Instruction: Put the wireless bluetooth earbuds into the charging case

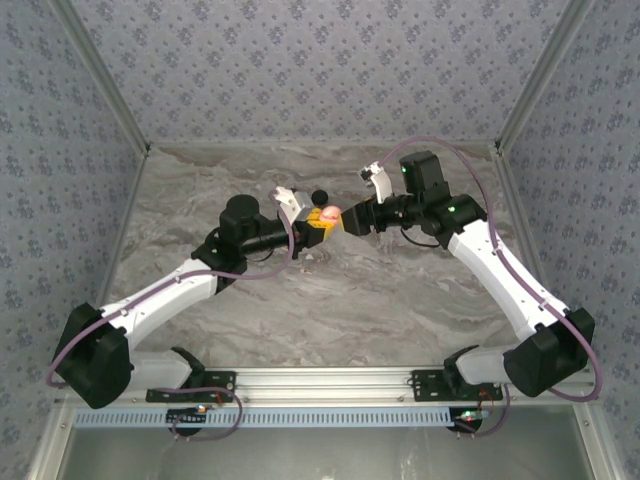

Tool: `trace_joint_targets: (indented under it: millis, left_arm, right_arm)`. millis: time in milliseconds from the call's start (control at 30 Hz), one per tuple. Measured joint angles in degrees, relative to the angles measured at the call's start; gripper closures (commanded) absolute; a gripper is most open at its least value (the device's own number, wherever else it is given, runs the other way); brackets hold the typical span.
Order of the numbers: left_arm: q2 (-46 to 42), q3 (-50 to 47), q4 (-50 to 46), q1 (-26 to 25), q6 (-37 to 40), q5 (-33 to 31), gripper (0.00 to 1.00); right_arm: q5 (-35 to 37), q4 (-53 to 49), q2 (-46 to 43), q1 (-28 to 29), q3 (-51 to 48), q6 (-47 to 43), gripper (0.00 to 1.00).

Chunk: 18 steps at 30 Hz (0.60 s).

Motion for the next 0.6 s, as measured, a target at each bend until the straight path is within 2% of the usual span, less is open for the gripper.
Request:
trace_joint_targets:
  millis: [600]
  left_arm:
    - [0.02, -0.33, -0.83, -0.76, 0.46, 2.40, 0.91]
  right_arm:
    - [0.98, -0.68, 1.62, 0.26, 1.07, 0.35, 0.42]
